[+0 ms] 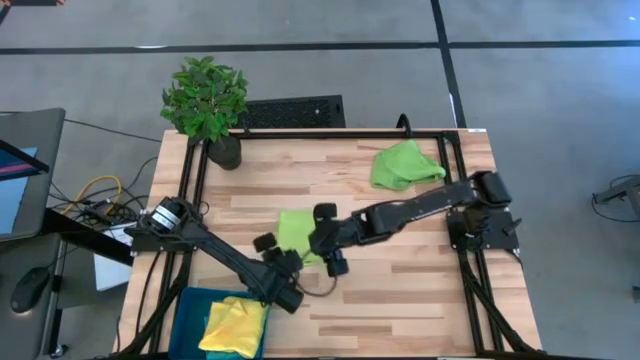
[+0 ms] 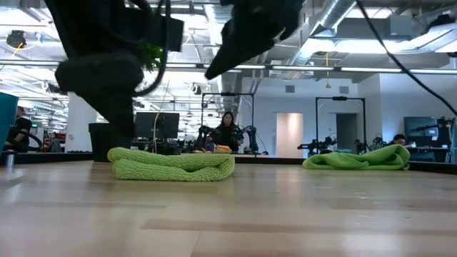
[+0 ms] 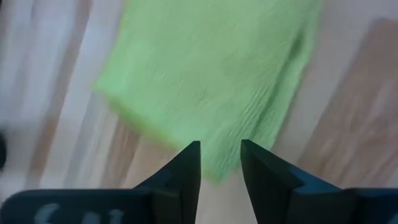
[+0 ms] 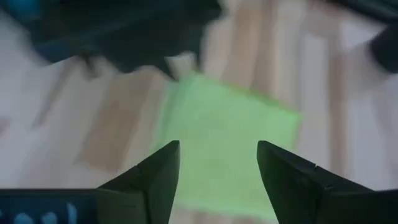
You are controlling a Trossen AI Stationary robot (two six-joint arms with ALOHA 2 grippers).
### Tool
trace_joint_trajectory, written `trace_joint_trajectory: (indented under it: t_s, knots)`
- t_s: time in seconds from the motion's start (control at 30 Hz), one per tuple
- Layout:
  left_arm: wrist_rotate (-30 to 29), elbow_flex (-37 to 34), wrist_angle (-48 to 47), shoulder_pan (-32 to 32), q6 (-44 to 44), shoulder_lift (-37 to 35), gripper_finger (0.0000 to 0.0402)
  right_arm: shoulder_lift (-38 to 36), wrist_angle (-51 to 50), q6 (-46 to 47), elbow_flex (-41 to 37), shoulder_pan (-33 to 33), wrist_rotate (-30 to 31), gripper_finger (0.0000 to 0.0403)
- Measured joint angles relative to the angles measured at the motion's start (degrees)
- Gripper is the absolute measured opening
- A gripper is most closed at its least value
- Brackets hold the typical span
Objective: Fold microfiber towels
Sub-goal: Put the light green microfiber towel into the bin
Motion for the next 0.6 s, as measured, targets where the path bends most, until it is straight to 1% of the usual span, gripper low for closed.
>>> trace_joint_trajectory:
  t_s: [0.1,0.2,0.47,0.6]
  knots:
    - [-1.6,-1.9,7.5,0.3,7.8,0.0,0.0101,-0.1,0.0,0.7,0.0,2.5,0.0,0.0239]
    - [-3.2,-3.1,9.6,0.4,12.3,0.0,0.0098,0.4,0.0,0.6,0.0,4.5,0.1,0.0239]
    - [-2.4,-6.2,16.3,0.4,20.1,0.0,0.0098,1.2,0.6,0.7,0.0,6.6,0.3,0.024]
    - [-0.5,-6.8,17.3,0.7,20.9,0.0,0.0098,1.2,1.5,0.7,0.0,6.6,0.3,0.024]
